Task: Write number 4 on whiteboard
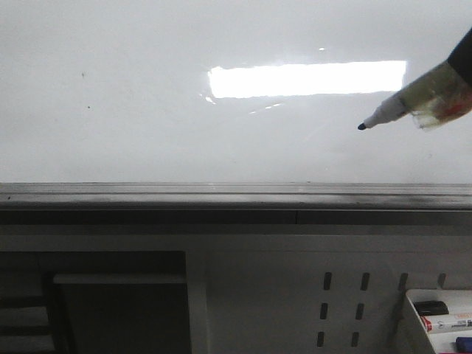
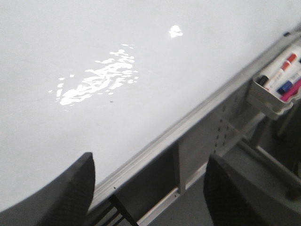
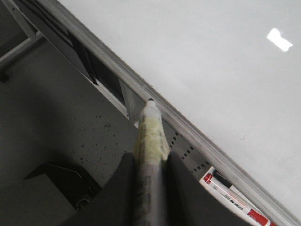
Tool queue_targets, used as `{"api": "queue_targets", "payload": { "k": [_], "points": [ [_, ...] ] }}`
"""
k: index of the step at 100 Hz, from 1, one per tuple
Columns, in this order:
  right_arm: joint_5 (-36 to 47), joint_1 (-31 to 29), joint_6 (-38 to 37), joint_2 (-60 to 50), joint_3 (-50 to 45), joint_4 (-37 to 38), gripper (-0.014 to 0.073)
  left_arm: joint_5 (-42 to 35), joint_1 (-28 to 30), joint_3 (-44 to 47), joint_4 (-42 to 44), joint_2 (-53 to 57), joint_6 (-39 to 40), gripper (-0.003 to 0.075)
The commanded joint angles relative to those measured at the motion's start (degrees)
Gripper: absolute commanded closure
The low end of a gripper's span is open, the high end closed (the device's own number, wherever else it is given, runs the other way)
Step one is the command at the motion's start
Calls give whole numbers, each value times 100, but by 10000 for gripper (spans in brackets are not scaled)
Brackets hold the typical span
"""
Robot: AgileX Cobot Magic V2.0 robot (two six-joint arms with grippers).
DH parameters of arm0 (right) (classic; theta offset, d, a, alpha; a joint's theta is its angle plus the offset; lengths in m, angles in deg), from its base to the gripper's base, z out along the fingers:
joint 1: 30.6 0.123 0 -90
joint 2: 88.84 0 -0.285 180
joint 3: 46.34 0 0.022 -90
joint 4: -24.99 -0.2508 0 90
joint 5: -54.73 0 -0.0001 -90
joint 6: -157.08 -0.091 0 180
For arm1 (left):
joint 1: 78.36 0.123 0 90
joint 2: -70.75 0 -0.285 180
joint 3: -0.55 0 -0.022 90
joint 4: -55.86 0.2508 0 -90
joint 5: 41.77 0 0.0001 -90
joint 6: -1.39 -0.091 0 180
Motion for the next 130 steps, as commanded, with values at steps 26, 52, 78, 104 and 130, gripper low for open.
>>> {"api": "queue_targets", "payload": {
  "k": [26, 52, 78, 104, 130],
  "points": [
    [207, -60, -14, 158, 588, -991, 629, -520, 589, -80, -306, 99, 147, 261],
    [-534, -60, -14, 1179, 1811, -1072, 629, -520, 589, -80, -306, 99, 147, 261],
    [-873, 395, -14, 2110, 2669, -980, 629, -520, 589, -80, -296, 99, 147, 261],
    [768, 707, -14, 2163, 2448, -1054, 629, -520, 589, -80, -285, 99, 147, 261],
    [1344, 707, -14, 2163, 2007, -1086, 629, -533, 589, -80, -285, 99, 147, 261]
  ]
}}
